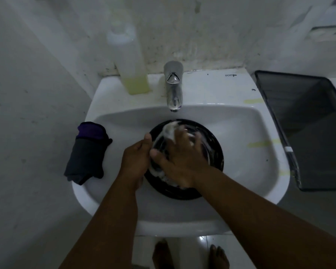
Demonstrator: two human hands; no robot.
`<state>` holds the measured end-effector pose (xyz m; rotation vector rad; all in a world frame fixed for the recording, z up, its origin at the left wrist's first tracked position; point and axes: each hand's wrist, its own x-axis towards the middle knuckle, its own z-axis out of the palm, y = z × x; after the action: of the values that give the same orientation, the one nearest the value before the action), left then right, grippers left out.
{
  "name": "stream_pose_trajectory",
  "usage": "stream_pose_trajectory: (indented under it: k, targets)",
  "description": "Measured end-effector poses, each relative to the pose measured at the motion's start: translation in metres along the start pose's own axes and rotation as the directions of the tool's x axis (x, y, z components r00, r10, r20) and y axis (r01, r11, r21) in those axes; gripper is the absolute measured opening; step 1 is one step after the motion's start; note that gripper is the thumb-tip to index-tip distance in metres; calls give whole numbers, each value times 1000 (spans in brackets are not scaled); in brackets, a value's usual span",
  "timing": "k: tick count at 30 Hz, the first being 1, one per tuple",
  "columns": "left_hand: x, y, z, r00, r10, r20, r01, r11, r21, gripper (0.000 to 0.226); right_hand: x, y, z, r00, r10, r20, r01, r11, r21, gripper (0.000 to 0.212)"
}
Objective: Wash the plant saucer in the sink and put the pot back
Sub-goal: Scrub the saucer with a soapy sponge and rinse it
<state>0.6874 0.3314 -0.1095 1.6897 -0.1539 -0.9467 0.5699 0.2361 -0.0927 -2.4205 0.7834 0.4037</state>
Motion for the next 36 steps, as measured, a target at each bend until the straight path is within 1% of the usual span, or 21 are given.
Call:
stream_pose_trajectory:
  k: [2,4,5,7,9,11,12,14,16,18,19,21,22,25,26,28,30,31,33,35,36]
  targets:
    - [-1,4,-1,999,-35,-16,34,998,-50,38,-8,-13,8,988,-124,91,114,988,105,90]
    - [2,6,-5,994,-31,-101,30,999,-13,39,-27,-20,15,953,-238,187,209,964,163,87]
    - [3,6,-8,991,-22,-135,24,1000,17,41,-37,-21,14,934,-266,239,230,958,170,83]
    - [5,6,-10,987,-46,-157,46,999,0,44,-56,-15,6,910,-252,329,215,966,146,78]
    - [7,3,-12,986,-44,-164,44,999,-2,45,-71,0,-4,914,-175,366,176,984,32,90]
    - [8,-1,-13,988,-26,-153,27,1000,8,45,-74,20,-11,947,-77,313,118,986,-115,113]
    - [10,-3,-13,990,-25,-142,26,1000,5,45,-71,29,-13,965,-22,261,68,983,-172,117]
    - [10,-4,-10,994,-29,-110,31,999,18,42,-57,45,-16,987,63,148,-25,968,-249,114]
    - [8,-5,-3,997,-33,-74,36,999,41,41,-36,52,-18,997,77,32,-65,959,-275,110]
    - [5,-4,2,998,-46,-36,48,998,34,41,-14,47,-17,999,35,-32,-42,968,-247,107]
    - [4,-3,5,999,-50,-17,50,998,38,43,-6,39,-15,1000,4,-24,-9,978,-211,106]
    - [3,-1,6,998,-58,1,58,996,61,49,1,17,-4,996,-80,51,84,992,-96,101]
    - [3,1,6,998,-60,-24,62,994,86,52,0,5,3,987,-136,85,138,990,-23,98]
    - [6,2,0,994,10,-110,20,962,272,56,-26,-17,21,946,-270,179,248,959,139,87]
    - [9,0,-3,991,25,-135,14,960,278,57,-39,-18,21,932,-284,227,249,954,169,84]
    - [11,-1,-8,984,-6,-180,40,981,188,59,-63,-14,11,904,-262,338,212,961,178,83]
    - [14,-4,-13,981,-18,-192,49,987,156,64,-80,-4,-4,890,-182,418,163,983,82,90]
    - [14,-5,-14,982,-12,-188,41,988,152,67,-84,4,-10,898,-140,417,150,989,8,99]
    - [15,-6,-14,981,-7,-194,37,988,152,76,-82,21,-17,935,-44,353,98,986,-134,111]
    - [12,-5,-11,985,-17,-169,43,988,150,75,-71,38,-20,970,42,240,19,969,-246,110]
    - [11,-6,-9,989,-29,-148,51,988,146,72,-62,45,-22,984,59,166,-9,957,-291,109]
